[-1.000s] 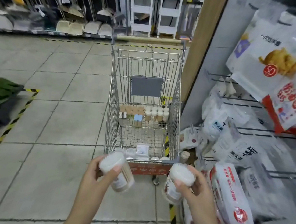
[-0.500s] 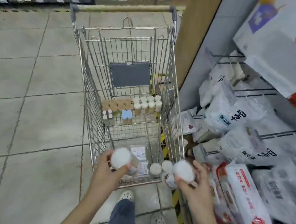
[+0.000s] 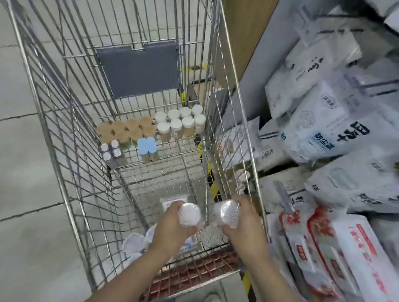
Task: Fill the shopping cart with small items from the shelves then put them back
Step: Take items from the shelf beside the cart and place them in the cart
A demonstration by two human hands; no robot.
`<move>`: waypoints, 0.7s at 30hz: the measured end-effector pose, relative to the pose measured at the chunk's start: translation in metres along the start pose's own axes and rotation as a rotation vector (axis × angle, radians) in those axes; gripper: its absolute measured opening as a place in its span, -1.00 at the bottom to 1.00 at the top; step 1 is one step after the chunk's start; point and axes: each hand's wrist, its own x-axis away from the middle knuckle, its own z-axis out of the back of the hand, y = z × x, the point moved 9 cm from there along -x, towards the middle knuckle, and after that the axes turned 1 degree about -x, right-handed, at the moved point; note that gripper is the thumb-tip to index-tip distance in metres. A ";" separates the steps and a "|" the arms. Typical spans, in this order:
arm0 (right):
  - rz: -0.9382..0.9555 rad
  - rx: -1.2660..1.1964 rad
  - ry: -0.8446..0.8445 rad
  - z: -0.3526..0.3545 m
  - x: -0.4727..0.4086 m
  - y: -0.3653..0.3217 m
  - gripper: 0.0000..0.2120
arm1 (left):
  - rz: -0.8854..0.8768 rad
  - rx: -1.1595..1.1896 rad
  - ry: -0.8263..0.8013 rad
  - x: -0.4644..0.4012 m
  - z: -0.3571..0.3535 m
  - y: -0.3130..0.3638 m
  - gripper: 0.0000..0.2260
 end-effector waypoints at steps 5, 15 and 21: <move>0.092 0.344 -0.133 -0.044 -0.037 0.002 -0.39 | -0.015 -0.102 -0.025 -0.037 -0.036 -0.022 -0.35; -0.011 0.607 -0.283 -0.087 -0.066 0.039 -0.38 | -0.062 -0.269 -0.068 -0.074 -0.078 -0.048 -0.37; -0.035 0.746 -0.313 -0.094 -0.071 0.048 -0.44 | -0.060 -0.263 -0.065 -0.083 -0.081 -0.053 -0.36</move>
